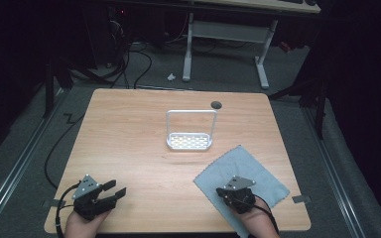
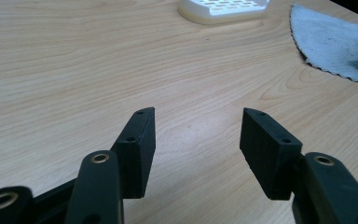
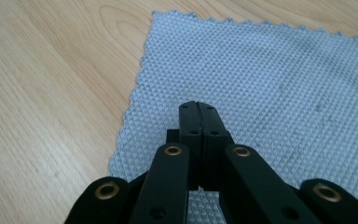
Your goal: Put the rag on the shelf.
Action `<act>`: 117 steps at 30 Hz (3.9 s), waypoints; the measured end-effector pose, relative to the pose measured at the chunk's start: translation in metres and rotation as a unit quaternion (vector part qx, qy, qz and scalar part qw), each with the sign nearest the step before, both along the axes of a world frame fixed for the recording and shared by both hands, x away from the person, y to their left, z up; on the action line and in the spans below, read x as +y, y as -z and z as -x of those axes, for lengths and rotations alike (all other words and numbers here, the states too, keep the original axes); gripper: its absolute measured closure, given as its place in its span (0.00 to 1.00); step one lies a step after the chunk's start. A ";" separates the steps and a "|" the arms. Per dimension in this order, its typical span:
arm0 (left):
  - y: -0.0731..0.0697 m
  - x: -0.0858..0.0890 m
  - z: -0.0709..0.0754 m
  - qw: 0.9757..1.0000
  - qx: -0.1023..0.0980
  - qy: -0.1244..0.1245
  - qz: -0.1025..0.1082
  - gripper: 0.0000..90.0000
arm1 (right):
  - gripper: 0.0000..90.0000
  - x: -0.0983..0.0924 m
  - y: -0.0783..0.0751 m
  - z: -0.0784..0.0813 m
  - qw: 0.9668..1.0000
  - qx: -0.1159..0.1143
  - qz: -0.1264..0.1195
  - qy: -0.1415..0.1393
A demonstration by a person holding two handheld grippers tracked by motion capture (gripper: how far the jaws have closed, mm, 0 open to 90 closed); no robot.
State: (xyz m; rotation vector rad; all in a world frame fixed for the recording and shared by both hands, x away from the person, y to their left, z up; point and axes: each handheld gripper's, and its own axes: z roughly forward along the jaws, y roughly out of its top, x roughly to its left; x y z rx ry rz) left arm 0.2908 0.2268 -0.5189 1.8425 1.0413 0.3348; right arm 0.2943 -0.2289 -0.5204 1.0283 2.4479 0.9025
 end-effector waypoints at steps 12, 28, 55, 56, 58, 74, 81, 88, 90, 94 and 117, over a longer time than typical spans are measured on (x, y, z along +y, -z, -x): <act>0.000 0.023 0.021 0.999 0.000 -0.041 0.005 0.51 | 1.00 0.050 0.002 -0.020 0.998 -0.011 0.007 -0.057; -0.003 -0.013 -0.005 1.000 0.001 0.022 0.008 0.55 | 1.00 -0.089 -0.009 -0.010 0.987 -0.037 0.020 0.155; -0.004 -0.100 -0.014 0.992 0.033 0.114 -0.029 0.55 | 1.00 -0.003 -0.004 0.026 0.999 -0.023 0.028 -0.009; -0.004 -0.100 -0.014 0.992 0.033 0.114 -0.029 0.56 | 1.00 -0.003 -0.004 0.026 0.999 -0.023 0.028 -0.009; -0.005 -0.115 -0.019 0.991 0.036 0.118 -0.058 0.59 | 1.00 -0.008 -0.013 0.020 0.999 -0.034 0.009 0.013; 0.005 -0.134 -0.036 0.986 0.059 0.110 -0.114 0.80 | 1.00 0.000 -0.001 -0.028 0.999 -0.005 0.018 0.039; 0.005 -0.125 -0.018 0.983 0.063 0.128 -0.113 0.81 | 1.00 -0.002 0.001 0.008 1.000 -0.013 0.009 0.020; 0.003 -0.112 -0.040 0.995 0.052 0.059 -0.069 0.70 | 0.98 -0.010 -0.004 0.011 0.998 -0.047 -0.022 0.038; 0.003 -0.112 -0.051 0.996 0.047 0.044 -0.066 0.69 | 0.97 -0.012 -0.003 0.011 0.998 -0.047 -0.023 0.040; 0.006 -0.119 -0.064 0.994 0.048 0.039 -0.085 0.68 | 0.95 -0.016 -0.002 0.010 0.998 -0.044 -0.022 0.041; 0.015 -0.127 -0.063 0.994 0.020 0.051 -0.098 0.98 | 0.85 -0.023 -0.003 0.004 0.995 -0.048 -0.045 0.076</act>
